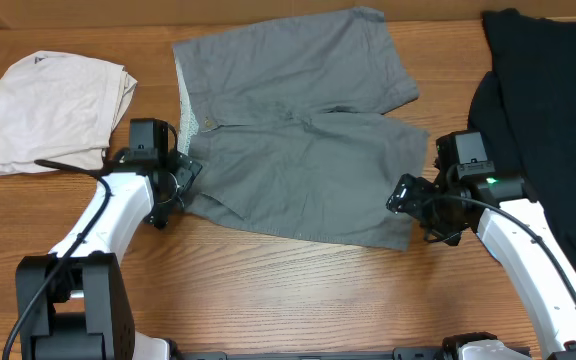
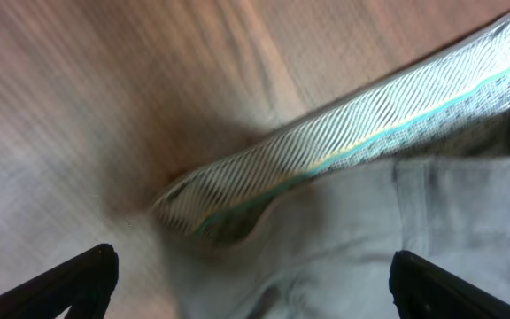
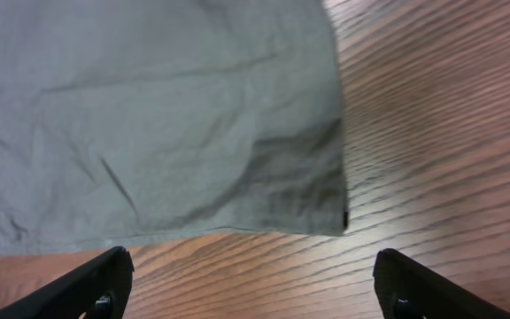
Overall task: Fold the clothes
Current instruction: 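Grasp the near hem corners of the shorts with both grippers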
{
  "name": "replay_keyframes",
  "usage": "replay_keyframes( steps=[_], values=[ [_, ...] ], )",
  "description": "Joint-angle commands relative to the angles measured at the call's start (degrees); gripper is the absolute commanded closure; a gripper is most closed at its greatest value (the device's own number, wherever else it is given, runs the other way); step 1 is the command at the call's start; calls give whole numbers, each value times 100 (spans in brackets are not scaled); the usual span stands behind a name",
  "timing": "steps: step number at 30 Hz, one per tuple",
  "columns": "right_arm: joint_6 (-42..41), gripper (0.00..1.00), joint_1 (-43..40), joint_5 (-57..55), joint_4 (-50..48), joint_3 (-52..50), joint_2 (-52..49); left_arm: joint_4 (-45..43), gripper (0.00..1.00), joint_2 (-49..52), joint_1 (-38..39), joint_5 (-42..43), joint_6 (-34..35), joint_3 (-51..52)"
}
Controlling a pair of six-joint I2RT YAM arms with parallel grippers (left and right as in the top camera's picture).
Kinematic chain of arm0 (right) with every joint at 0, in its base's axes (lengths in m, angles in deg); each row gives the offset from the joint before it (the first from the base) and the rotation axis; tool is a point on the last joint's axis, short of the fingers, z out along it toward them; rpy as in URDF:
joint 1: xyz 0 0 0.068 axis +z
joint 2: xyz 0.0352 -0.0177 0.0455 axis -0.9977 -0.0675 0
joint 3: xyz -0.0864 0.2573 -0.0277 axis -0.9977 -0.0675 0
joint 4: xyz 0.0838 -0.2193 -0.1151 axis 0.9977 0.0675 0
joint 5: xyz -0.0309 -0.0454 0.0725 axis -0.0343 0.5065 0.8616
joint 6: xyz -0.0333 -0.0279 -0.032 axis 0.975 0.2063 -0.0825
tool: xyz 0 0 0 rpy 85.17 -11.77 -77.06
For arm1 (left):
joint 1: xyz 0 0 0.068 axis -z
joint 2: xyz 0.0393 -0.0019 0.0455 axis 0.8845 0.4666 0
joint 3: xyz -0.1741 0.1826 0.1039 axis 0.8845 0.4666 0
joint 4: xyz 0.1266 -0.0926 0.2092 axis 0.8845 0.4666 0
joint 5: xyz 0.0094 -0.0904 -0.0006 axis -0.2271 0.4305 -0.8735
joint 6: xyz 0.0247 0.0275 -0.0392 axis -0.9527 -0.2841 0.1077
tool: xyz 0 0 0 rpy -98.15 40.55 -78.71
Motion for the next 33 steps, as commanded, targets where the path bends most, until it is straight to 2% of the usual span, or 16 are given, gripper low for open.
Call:
replay_keyframes(
  steps=[1,3,4,8,10,13,14,17,20,29,33],
  values=[
    [63,12,229,33,-13,-11,15,-321,0,179,4,-216,195,275],
    [20,15,376,31,0,-11,15,-380,8,326,4,-219,197,310],
    [-24,16,442,33,2,-11,15,-402,15,420,4,-219,197,310],
    [-487,25,686,2,79,-11,15,-463,53,730,4,-57,199,310],
    [-1036,31,791,-203,251,-22,15,-481,77,839,4,26,201,310],
    [-1985,32,977,-562,511,-42,9,-481,93,931,4,127,208,310],
    [-2337,32,1056,-688,549,-57,9,-483,96,938,4,131,205,310],
    [-3263,32,1268,-990,476,-188,0,-498,96,938,4,188,216,310],
    [-3838,30,1427,-1025,140,-496,-79,-498,96,938,4,192,216,308],
    [-4092,28,1360,-1329,-769,-1209,-789,-431,96,938,4,190,192,308],
    [-4092,32,1329,-1781,-986,-1252,-789,-402,96,938,4,190,197,310]
  ],
)
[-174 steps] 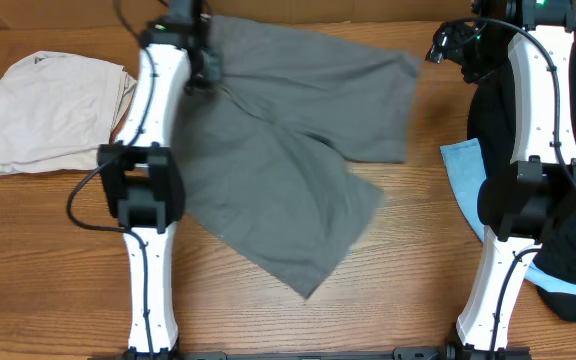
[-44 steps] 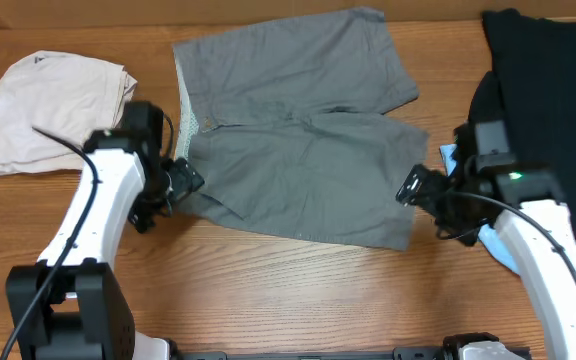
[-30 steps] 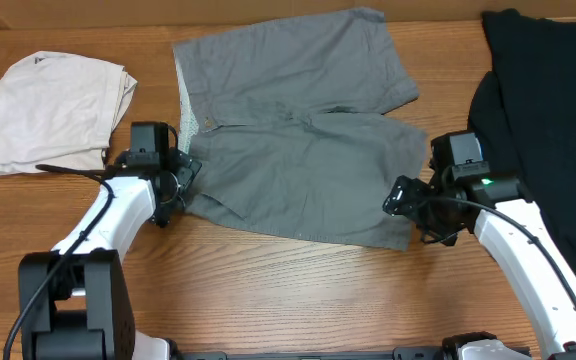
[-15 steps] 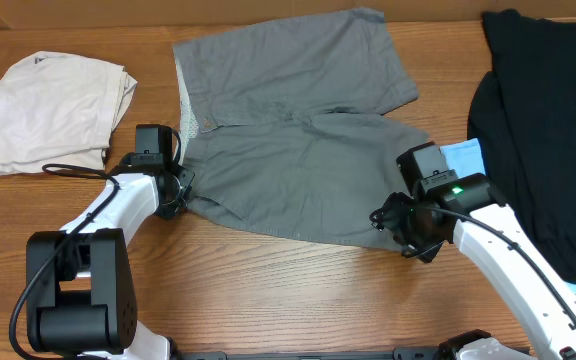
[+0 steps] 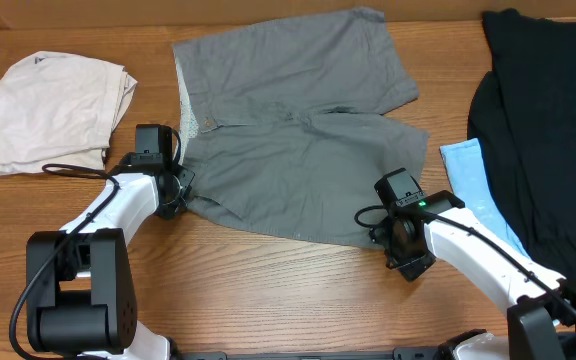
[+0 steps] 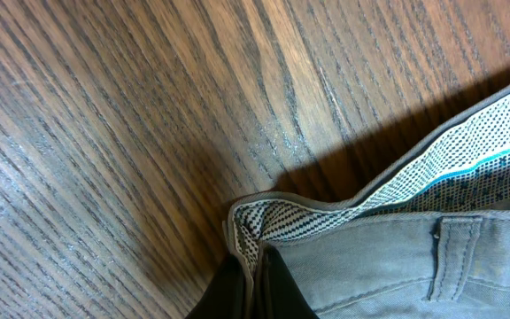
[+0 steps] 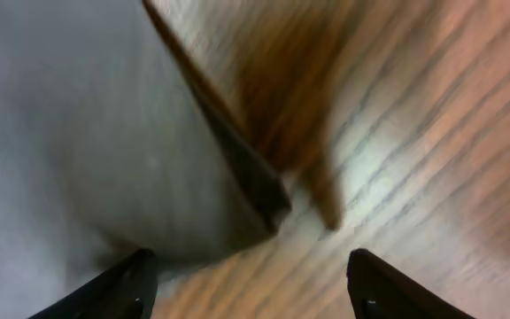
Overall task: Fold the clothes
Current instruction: 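Grasp the near hem corners of the shorts with both grippers, then lift the near hem with both grippers and fold it over toward the waistband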
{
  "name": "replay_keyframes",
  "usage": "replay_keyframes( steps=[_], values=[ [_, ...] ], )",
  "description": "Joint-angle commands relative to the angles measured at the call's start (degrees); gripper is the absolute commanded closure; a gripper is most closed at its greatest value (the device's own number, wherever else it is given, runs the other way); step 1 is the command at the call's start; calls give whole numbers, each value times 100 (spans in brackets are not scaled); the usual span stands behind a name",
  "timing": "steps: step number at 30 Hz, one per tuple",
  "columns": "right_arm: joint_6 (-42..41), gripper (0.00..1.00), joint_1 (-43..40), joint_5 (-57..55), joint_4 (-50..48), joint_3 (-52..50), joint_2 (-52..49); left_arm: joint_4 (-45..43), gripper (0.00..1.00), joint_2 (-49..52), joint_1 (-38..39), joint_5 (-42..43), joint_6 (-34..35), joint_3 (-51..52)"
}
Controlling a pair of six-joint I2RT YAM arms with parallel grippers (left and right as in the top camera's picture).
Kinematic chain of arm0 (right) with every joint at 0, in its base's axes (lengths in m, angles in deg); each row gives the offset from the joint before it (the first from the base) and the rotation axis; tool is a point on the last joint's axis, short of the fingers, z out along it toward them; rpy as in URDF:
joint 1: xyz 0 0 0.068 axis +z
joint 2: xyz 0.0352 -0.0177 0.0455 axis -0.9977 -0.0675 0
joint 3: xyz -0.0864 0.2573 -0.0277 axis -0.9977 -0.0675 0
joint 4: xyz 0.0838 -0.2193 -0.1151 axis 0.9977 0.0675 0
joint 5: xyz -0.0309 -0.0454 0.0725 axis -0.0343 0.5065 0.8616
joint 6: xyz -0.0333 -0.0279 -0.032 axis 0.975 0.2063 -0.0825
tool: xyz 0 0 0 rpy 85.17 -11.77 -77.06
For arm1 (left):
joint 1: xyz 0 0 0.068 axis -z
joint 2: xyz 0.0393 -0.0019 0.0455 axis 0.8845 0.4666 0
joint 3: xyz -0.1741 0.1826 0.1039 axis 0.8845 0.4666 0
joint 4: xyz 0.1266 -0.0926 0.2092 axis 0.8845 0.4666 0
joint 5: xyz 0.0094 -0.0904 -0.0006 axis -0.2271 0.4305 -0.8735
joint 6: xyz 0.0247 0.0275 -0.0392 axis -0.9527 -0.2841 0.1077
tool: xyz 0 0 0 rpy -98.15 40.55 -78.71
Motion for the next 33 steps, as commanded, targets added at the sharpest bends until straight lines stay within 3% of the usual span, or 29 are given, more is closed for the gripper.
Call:
replay_keyframes(
  steps=[1,5,8,10,11,12,21,27,33],
  values=[
    [-94,34,-48,-575,-284,-81,24,87,96,402,11,247,20,175],
    [170,41,-48,-573,-573,-140,-17,114,96,402,11,247,17,175],
    [254,55,-48,-570,-573,-140,-17,166,96,402,13,249,17,173],
    [382,73,-46,-555,-522,-140,-17,210,96,402,11,278,-94,173],
    [610,91,-48,-439,-518,-140,-17,219,96,402,11,402,-562,173],
    [769,96,-48,-365,-525,-140,-17,219,96,402,11,525,-922,173],
    [1392,96,-243,-302,-98,155,302,1021,96,321,-116,1220,-2540,-223],
    [2396,96,-1043,-81,1008,1311,1187,2804,96,-153,-293,1255,-3510,-1567],
    [3095,96,-1674,94,2223,2562,1615,4210,96,-568,-289,1246,-4017,-2649]
  ],
)
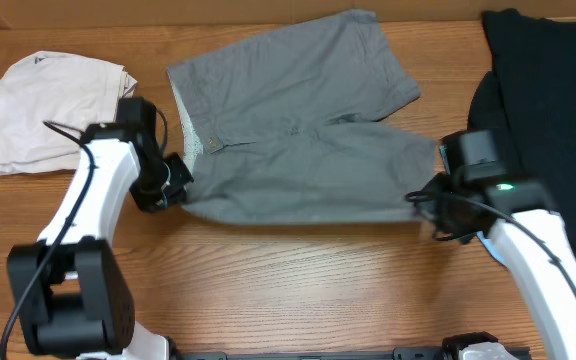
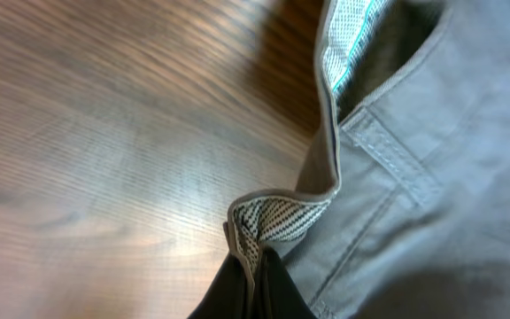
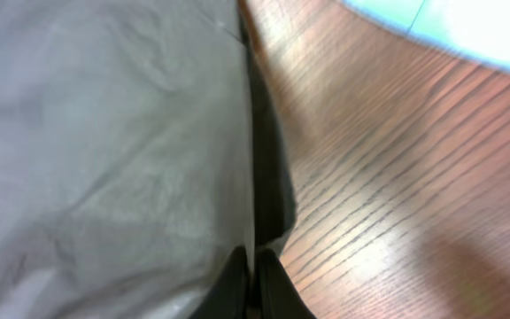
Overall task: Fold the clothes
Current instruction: 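Lift the near hem with both grippers and fold it over toward the waistband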
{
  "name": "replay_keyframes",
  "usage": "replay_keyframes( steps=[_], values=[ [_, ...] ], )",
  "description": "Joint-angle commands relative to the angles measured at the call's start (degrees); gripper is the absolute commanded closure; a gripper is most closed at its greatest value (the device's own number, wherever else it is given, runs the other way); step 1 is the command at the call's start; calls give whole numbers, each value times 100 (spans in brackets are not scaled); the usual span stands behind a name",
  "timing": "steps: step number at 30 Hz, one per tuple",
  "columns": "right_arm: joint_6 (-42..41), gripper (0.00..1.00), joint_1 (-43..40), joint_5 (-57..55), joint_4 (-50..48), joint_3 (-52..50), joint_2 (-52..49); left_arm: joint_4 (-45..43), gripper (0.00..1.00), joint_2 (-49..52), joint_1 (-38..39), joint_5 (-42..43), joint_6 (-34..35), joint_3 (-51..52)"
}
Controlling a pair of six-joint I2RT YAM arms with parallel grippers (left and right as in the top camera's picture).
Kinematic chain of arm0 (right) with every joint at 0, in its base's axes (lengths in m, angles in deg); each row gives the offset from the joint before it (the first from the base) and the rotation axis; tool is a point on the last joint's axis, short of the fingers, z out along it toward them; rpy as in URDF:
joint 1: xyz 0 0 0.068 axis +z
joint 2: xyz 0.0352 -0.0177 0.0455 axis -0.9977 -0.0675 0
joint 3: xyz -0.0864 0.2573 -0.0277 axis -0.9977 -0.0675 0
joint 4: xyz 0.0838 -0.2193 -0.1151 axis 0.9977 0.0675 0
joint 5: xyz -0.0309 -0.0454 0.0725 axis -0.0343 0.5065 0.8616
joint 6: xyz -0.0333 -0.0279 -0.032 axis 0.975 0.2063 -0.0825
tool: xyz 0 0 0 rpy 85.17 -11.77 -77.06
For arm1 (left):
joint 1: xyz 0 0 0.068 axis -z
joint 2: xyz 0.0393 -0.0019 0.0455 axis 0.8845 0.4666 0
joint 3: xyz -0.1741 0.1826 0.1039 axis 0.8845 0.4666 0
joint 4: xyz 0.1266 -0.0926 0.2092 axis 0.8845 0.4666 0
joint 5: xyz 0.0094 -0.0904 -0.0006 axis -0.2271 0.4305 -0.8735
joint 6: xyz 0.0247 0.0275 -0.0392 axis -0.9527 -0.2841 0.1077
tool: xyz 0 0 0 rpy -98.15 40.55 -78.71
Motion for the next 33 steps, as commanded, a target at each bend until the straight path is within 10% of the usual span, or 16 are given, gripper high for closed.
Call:
replay_keyframes(
  steps=[1,15,33],
  values=[
    [667,96,-315,42,608,835,313,640,96,-501,-28,15,-728,-739],
    [1226,96,-428,258,2472,2999,511,1751,96,-1751,-26,-293,-743,-1381],
    [2398,96,-428,258,-1958,3001,-2568,-1392,96,-1567,-31,-2017,1567,518]
  ],
)
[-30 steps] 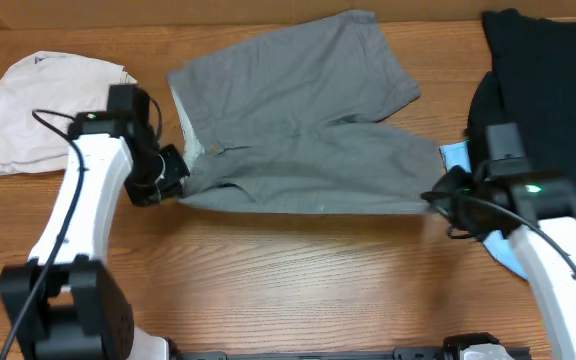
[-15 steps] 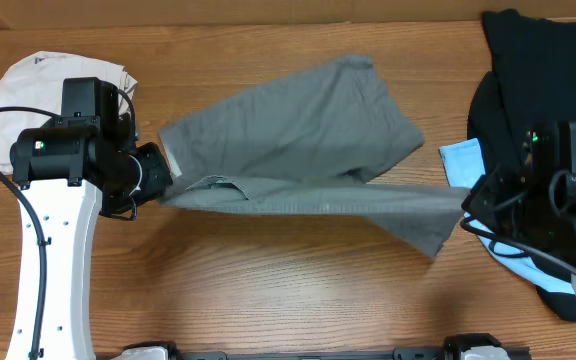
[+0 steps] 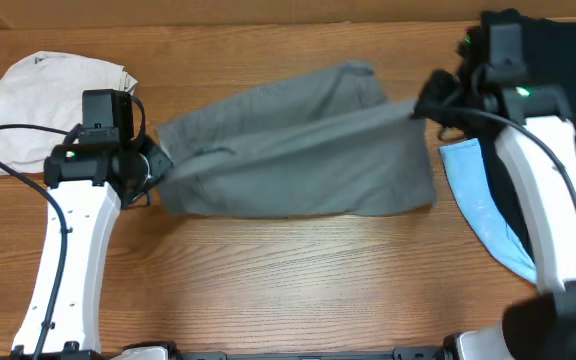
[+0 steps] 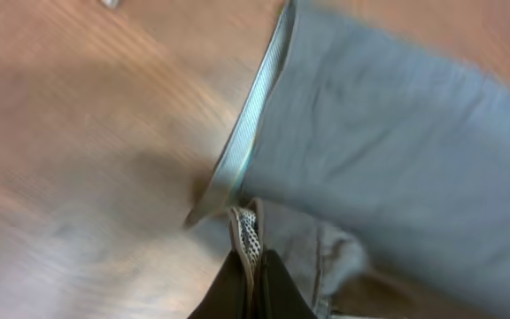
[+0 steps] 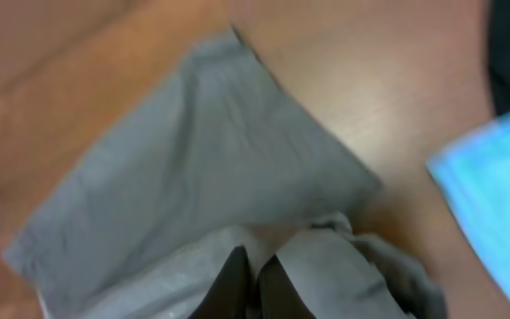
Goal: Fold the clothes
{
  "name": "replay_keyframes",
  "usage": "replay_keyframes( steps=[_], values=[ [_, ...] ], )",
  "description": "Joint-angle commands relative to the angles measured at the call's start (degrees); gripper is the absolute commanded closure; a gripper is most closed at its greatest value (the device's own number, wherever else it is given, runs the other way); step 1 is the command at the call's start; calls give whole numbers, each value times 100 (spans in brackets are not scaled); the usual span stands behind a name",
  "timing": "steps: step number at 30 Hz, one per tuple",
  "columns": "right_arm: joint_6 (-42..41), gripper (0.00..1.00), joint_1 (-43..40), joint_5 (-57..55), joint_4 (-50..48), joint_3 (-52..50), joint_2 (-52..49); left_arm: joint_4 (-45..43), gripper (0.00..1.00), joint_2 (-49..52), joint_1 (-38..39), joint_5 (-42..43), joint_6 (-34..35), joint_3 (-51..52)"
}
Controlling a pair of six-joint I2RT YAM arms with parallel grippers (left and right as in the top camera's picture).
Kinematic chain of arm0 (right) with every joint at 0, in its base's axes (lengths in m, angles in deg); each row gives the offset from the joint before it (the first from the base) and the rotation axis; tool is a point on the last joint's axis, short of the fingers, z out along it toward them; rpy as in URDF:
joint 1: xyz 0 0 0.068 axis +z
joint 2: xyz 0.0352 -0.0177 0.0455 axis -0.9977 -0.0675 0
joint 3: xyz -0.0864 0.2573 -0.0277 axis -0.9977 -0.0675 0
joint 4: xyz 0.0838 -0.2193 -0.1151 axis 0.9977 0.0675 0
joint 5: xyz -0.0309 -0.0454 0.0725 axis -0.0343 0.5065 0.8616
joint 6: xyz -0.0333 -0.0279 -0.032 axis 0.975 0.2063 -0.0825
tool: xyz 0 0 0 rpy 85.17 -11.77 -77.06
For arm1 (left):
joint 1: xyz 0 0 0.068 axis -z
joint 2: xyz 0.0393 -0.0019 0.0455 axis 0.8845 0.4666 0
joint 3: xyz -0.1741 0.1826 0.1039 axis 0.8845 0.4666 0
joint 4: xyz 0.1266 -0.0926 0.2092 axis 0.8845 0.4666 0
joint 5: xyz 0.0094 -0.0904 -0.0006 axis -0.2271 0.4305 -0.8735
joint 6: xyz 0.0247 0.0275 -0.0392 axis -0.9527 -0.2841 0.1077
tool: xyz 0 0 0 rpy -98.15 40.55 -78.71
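Observation:
The grey shorts (image 3: 298,150) hang stretched between both arms above the middle of the table, their near half lifted over the far half. My left gripper (image 3: 153,163) is shut on the waistband corner (image 4: 248,229) at the shorts' left end. My right gripper (image 3: 423,105) is shut on a leg hem (image 5: 326,248) at the right end, raised toward the back. The far leg (image 5: 202,159) lies flat on the wood beneath.
A folded beige garment (image 3: 53,90) sits at the back left. A black garment (image 3: 558,70) lies along the right edge, with a light blue cloth (image 3: 478,210) beside it. Bare wood (image 3: 288,280) runs along the front.
Both grippers have moved toward the back with the shorts' near edge in them. The right one is much farther back and higher. The blue cloth is uncovered.
Both grippers stood open at the near corners of the flat shorts. The left then shut on the waistband corner while the right was still open at the hem. Then both were shut and the near edge was pulled taut; now it is lifted over the far half.

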Motion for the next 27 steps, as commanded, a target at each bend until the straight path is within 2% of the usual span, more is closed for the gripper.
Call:
replay_keyframes(
  steps=[1,11,16,19,20,21,22,23,24,27],
  values=[
    [184,96,-109,-439,-789,103,-363,-807,96,168,-39,-887,413,330],
    [184,96,-85,-417,-2378,103,-1493,-3407,96,1298,-39,-1021,411,514],
    [186,96,-35,-286,-3023,103,-1871,-4328,96,1851,-39,-1016,415,511],
    [186,96,42,-286,-3421,103,-2063,-4631,88,2114,-39,-1040,413,511],
    [186,95,63,-286,-3571,103,-2127,-4717,76,2194,-39,-1091,411,511],
    [184,85,96,-284,-3735,103,-2190,-4800,57,2273,-42,-1196,411,511],
    [184,61,140,-286,-3930,103,-2280,-4872,30,2326,-42,-1309,411,511],
    [184,24,175,-286,-4089,103,-2352,-4959,9,2371,-42,-1388,409,511],
    [184,0,203,-291,-4225,103,-2417,-5018,0,2380,-50,-1401,409,509],
    [184,0,210,-376,-4242,114,-2402,-5351,0,2367,-107,-1394,304,463]
  ],
)
